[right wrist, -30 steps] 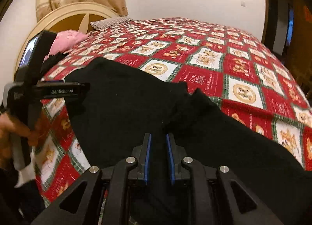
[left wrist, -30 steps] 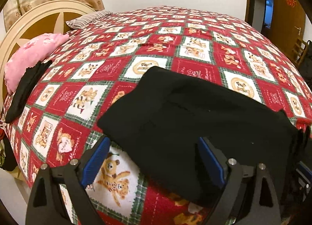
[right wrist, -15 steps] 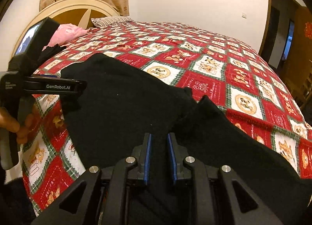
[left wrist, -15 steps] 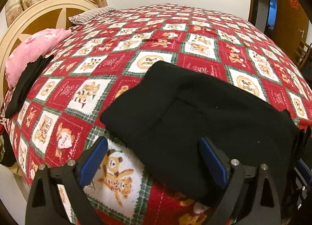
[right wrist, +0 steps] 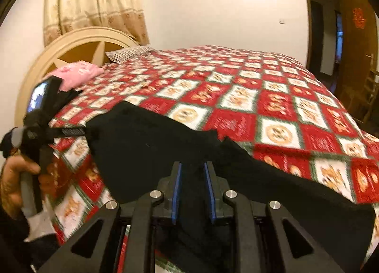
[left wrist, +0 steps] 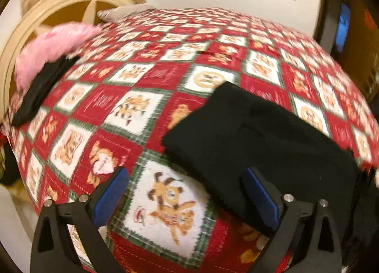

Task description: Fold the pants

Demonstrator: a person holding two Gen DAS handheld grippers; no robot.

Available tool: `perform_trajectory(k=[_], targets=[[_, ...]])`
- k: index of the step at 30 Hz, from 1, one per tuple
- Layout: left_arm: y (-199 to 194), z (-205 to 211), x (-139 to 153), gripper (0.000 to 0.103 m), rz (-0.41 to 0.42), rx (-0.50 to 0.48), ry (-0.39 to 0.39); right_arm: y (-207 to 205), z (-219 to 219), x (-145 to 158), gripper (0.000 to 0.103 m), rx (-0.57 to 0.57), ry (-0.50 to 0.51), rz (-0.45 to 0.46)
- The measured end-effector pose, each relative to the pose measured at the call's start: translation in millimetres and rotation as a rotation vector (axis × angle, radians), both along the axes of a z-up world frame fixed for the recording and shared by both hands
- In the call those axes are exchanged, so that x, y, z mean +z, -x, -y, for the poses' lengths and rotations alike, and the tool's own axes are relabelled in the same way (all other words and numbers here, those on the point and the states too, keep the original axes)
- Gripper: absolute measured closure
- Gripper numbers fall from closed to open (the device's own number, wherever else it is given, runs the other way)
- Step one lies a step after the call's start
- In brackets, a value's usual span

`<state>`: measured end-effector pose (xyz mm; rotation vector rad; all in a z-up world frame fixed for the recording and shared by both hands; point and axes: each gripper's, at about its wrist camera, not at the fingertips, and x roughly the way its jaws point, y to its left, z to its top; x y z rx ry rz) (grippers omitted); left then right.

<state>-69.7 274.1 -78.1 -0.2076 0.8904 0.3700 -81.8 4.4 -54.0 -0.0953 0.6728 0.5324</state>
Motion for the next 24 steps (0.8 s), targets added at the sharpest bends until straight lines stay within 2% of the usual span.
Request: perform_trajectory(k=[2, 4, 5, 8, 11, 18, 20, 22, 24], targets=[[3.8, -12.7, -2.4, 0.003, 0.024, 0.040, 0.081, 0.4, 1.5, -12.2, 0.083, -0.024, 0.016, -0.029], [9.7, -23.1, -5.0, 0.007, 0.072, 0.075, 0.177, -6.2, 3.8, -27.3, 0.083, -0.027, 0.023, -0.095], [11.2, -24.7, -5.8, 0.009, 0.087, 0.085, 0.202, -8.1, 6.3, -34.7, 0.083, -0.033, 0.002, -0.124], [8.3, -20.6, -8.5, 0.016, 0.101, 0.062, 0.246, -8.8, 7.8, -35.0, 0.083, -0.025, -0.007, -0.115], [-0.3, -13.2, -12.6, 0.019, 0.103, 0.039, 0.267, -7.3, 9.8, -36.5, 0.083, -0.027, -0.016, -0.114], [-15.0, -10.9, -14.0, 0.019, 0.099, 0.095, 0.248, -7.3, 8.8, -37.4, 0.083, -0.027, -0.013, -0.111], [-16.5, -10.2, -13.2, 0.027, 0.102, 0.113, 0.234, -5.8, 9.5, -37.3, 0.083, -0.028, -0.013, -0.110], [-18.9, -9.1, -12.5, 0.043, 0.107, 0.116, 0.230, -5.6, 9.8, -36.5, 0.083, -0.028, -0.014, -0.111], [-19.3, -8.2, -11.7, 0.053, 0.116, 0.121, 0.231, -5.1, 10.3, -36.0, 0.083, -0.030, -0.016, -0.113]])
